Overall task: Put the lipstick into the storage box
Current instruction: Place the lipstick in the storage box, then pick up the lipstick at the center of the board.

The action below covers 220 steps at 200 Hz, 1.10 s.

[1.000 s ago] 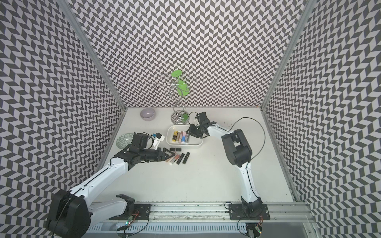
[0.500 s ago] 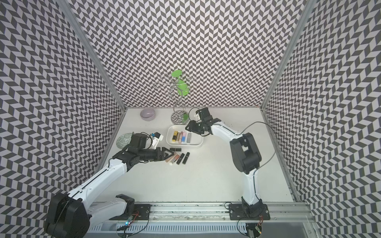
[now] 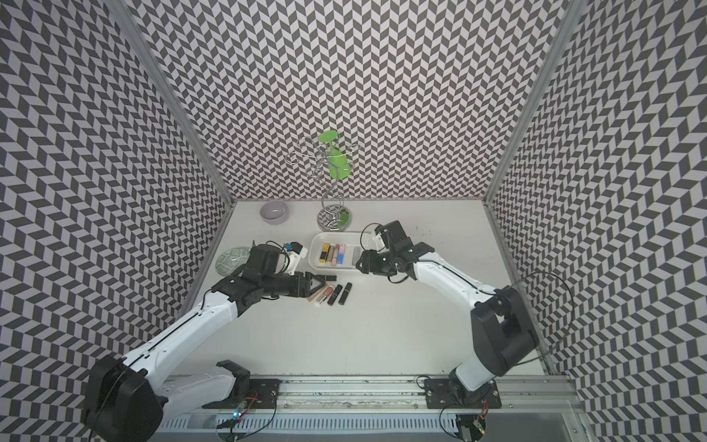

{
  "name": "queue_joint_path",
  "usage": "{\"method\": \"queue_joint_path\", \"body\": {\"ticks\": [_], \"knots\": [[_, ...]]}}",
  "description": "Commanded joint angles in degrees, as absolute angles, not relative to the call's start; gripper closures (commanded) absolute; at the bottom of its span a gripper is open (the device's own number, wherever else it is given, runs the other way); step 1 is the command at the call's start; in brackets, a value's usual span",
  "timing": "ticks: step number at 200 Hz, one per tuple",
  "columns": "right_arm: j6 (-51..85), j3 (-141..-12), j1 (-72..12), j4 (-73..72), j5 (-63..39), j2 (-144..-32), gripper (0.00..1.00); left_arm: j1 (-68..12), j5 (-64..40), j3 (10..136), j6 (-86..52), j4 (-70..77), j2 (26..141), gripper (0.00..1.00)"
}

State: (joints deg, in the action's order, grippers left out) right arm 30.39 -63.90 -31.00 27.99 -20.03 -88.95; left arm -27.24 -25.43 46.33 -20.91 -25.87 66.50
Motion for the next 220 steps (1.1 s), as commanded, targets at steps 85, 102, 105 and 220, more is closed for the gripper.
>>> {"method": "queue_joint_path", "body": {"ticks": [85,102,105,220], "knots": [[29.99,-54.24,-24.84,32.5,-14.98,-72.26,0.36,-44.08,-6.97,52.83,-16.34,-27.03,83.83,0.42],[29.71,-53.72,-24.67,32.81,-14.97,-71.06,0.36,-44.46,-6.64,54.29,-15.92,-26.63,86.51,0.47],[29.71,-53.64,-24.62,32.86,-14.96,-70.86,0.36,-44.5,-6.58,54.71,-15.8,-26.59,87.02,0.49],[26.13,-53.09,-21.3,32.83,-18.58,-71.09,0.35,-46.41,-0.93,65.97,-13.1,-29.35,102.39,0.54]]}}
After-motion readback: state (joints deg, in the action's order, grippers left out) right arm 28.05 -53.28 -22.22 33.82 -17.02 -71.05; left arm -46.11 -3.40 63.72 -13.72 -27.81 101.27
